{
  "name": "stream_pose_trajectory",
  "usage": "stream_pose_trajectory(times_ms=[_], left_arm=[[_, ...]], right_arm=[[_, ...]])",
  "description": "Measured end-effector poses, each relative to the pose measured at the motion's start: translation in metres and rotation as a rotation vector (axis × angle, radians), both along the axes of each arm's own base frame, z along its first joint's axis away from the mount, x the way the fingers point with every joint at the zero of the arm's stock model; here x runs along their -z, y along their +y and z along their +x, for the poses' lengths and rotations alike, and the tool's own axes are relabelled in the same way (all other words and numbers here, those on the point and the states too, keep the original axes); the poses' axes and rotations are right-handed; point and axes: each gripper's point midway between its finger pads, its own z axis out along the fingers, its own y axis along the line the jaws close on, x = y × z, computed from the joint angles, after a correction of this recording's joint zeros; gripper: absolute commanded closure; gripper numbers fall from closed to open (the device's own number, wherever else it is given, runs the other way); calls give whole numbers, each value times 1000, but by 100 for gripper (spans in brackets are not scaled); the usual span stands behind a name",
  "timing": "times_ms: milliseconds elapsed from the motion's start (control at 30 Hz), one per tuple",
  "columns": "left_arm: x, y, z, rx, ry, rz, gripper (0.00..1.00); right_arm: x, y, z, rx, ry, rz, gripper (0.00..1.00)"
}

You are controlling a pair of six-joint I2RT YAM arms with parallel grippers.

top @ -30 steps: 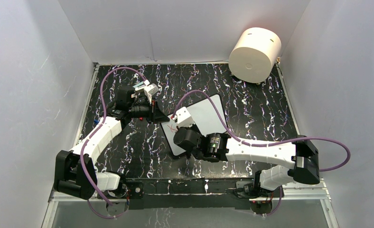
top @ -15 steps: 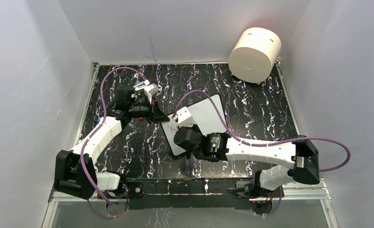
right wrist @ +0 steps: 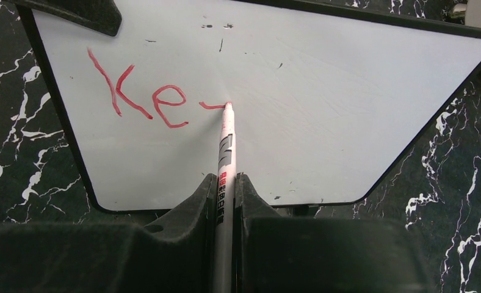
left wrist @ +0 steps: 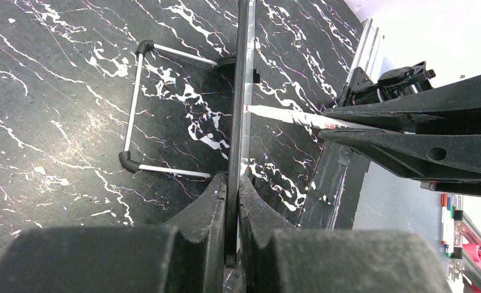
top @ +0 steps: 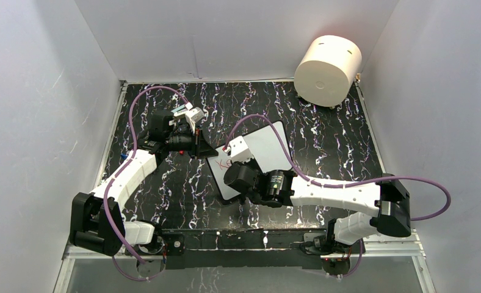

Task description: Write a sentence on the whiteboard

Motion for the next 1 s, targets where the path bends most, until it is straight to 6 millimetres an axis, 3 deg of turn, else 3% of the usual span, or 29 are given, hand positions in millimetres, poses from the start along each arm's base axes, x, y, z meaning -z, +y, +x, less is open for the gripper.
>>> stream_pose_trajectory(times_ms=[1000], left_arm=[[1,0,0,-1,1,1,100]], right_arm=[[-5,12,0,-69,-14,21,100]])
